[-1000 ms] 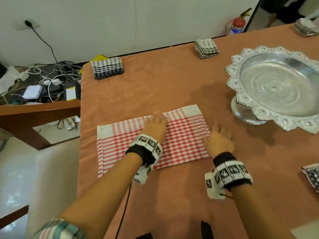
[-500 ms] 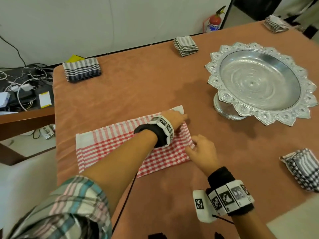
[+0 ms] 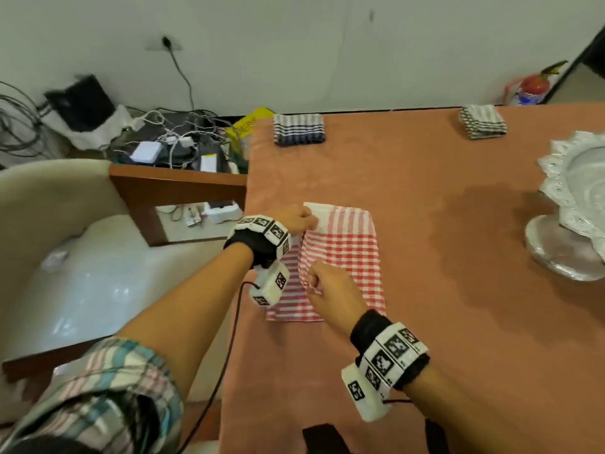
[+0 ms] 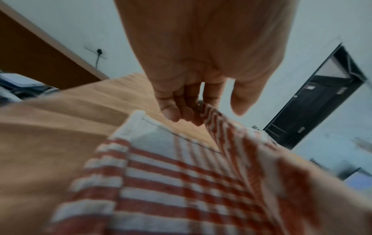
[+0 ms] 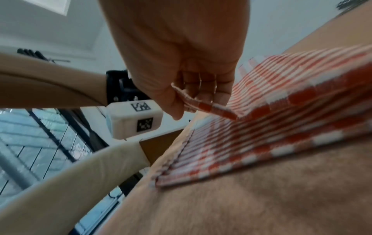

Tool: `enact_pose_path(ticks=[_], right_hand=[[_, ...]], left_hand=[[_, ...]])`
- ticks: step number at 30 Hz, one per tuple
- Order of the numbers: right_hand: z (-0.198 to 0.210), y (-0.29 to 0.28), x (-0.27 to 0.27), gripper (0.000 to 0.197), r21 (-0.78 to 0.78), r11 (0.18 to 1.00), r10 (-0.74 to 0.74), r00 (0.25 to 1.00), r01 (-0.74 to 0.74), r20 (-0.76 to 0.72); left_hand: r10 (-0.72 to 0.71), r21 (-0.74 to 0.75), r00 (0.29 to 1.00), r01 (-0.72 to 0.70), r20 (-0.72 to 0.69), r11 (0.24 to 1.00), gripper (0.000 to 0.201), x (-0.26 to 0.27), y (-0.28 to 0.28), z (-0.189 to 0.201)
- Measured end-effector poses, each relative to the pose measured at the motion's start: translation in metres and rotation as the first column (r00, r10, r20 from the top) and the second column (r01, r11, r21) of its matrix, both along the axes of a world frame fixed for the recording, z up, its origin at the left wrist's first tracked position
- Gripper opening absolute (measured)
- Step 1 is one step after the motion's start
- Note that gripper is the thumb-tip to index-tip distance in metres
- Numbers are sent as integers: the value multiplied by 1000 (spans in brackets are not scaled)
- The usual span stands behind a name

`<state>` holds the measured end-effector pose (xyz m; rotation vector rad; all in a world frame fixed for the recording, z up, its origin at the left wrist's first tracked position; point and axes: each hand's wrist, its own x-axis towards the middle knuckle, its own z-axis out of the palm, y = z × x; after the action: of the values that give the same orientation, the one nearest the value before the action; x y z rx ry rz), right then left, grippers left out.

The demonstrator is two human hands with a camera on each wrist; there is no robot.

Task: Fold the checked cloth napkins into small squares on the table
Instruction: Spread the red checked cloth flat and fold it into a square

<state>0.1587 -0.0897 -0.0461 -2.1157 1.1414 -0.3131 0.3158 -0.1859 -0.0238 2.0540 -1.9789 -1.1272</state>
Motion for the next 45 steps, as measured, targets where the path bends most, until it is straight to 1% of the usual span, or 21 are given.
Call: enact_pose_path(ticks=[1,3,5,9,13,21,23,25,27,28,29,30,31,33,35,37,39,40,42,44,45], right_hand=[[-5,2,11,20,3,1000,30,999,-30,-30],[-15,8,29,19,13,997,76,994,-75,-76],[-23,13,39,20,12,996,95,989,-94,-112],[-31,24,47,20,-43,990,122,971,-134,-204],[-34,31,50,19,-111,983,119,973,-143,-196],[-44,38,44,12,-145,966,179,957,-216,-229],[-38,38,40,21,-105,964,211,945,-243,-249],[-33,37,33,40,-106,977,154,956,-185,-248],[-29,31,22,36,-171,985,-39,978,4,-203],[-28,27,16,30,-198,977,-127,967,83,-222],[-26,23,10,30,-198,973,-172,938,116,-300],[-28,21,5,38,-159,982,-160,894,101,-419],[-31,19,0,48,-97,993,-104,843,62,-528],[-37,18,-12,60,16,1000,20,775,-14,-631],[-41,15,-31,63,66,998,57,738,-17,-672],[-35,7,-53,64,92,992,6,699,86,-715],[-26,-5,-61,63,49,987,-65,655,155,-752],[-23,-12,-57,62,1,990,-93,654,142,-750],[-19,-31,-33,60,-79,996,-92,710,51,-699],[-22,-50,-9,61,-56,997,1,739,-52,-673],[-26,-57,-2,61,-28,995,54,735,-99,-676]], left_hand=[[-26,10,999,26,43,1000,23,10,4,-2],[-59,-7,988,61,140,998,14,25,13,-6],[-63,-39,979,72,196,997,22,36,18,-13],[-13,-65,990,22,139,998,24,46,21,-32],[52,-122,993,-39,108,992,25,51,27,-41],[19,-182,979,19,205,983,20,50,41,-48],[41,-188,961,11,272,982,27,47,45,-47],[99,-291,920,16,379,957,35,40,50,-42],[92,-389,901,90,424,917,40,28,58,-37],[38,-396,907,145,419,907,43,20,63,-37],[-45,-372,912,210,407,904,47,10,70,-39],[-142,-312,908,277,394,909,50,2,77,-43],[-232,-225,888,339,396,914,54,-5,84,-48],[-335,-40,827,394,452,918,60,-4,94,-61],[-326,34,794,361,514,932,61,15,95,-66],[-258,43,768,289,586,957,60,37,87,-61],[-230,8,721,297,654,955,59,41,78,-52],[-261,3,708,343,657,939,59,33,74,-49],[-345,35,710,412,614,911,59,7,73,-48],[-367,72,737,400,568,914,59,-9,77,-57],[-347,76,756,369,555,926,60,-8,79,-61]])
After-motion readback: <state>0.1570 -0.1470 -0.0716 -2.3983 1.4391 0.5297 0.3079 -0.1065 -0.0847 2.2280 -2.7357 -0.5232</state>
